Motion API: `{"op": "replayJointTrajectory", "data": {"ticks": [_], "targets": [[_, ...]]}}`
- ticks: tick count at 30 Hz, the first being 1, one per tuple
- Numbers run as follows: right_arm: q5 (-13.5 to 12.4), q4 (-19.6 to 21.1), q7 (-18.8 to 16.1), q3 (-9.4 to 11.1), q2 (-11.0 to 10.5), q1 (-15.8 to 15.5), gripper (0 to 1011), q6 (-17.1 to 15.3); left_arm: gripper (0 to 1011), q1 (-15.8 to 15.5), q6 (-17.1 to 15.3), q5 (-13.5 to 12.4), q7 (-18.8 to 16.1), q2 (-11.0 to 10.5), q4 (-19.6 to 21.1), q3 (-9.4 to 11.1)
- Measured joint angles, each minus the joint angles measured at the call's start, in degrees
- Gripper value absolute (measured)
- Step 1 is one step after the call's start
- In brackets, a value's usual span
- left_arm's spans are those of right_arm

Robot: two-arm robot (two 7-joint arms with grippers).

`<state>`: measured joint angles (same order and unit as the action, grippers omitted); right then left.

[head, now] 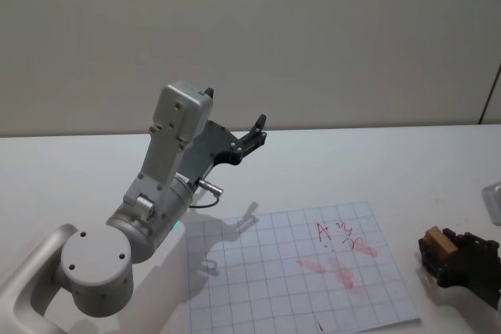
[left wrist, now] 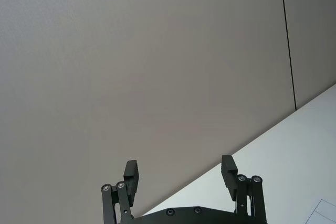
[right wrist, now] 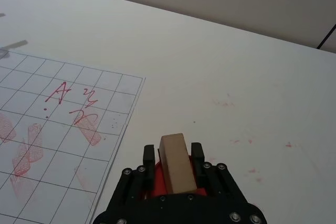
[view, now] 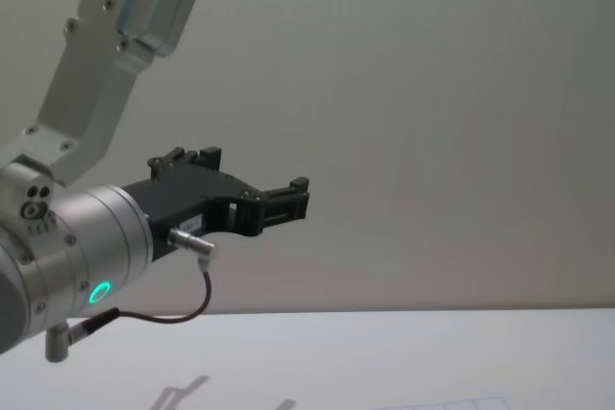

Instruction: Use the one hand to pick up the stamp and affix it onto the A4 paper.

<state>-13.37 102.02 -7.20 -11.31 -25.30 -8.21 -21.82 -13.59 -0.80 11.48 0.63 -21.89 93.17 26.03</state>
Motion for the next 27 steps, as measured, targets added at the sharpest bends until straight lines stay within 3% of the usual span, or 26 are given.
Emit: {"op": "replayJointTrajectory", "data": {"ticks": [6,9,17,27], "targets": [[0.11,-0.11,-0.10,-0.04,0.06,0.11,275,-0.05,1001,0.00,0.00,0.00,0.00,0.00,0.00,0.00],[0.12,-0.12,-0.15,-0.04,0.07,0.11,223,-0.05,1001,0.00,0.00,0.00,0.00,0.00,0.00,0.00],[0.20,0.27,-1.03,-0.03,0.35,0.67,219,1.32,1001,0.00,0.00,0.00,0.00,0.00,0.00,0.00],[-0.15,1.52,-4.79,-0.52,1.88,3.14,219,4.16,1001,0.00,0.00,0.00,0.00,0.00,0.00,0.00]]}}
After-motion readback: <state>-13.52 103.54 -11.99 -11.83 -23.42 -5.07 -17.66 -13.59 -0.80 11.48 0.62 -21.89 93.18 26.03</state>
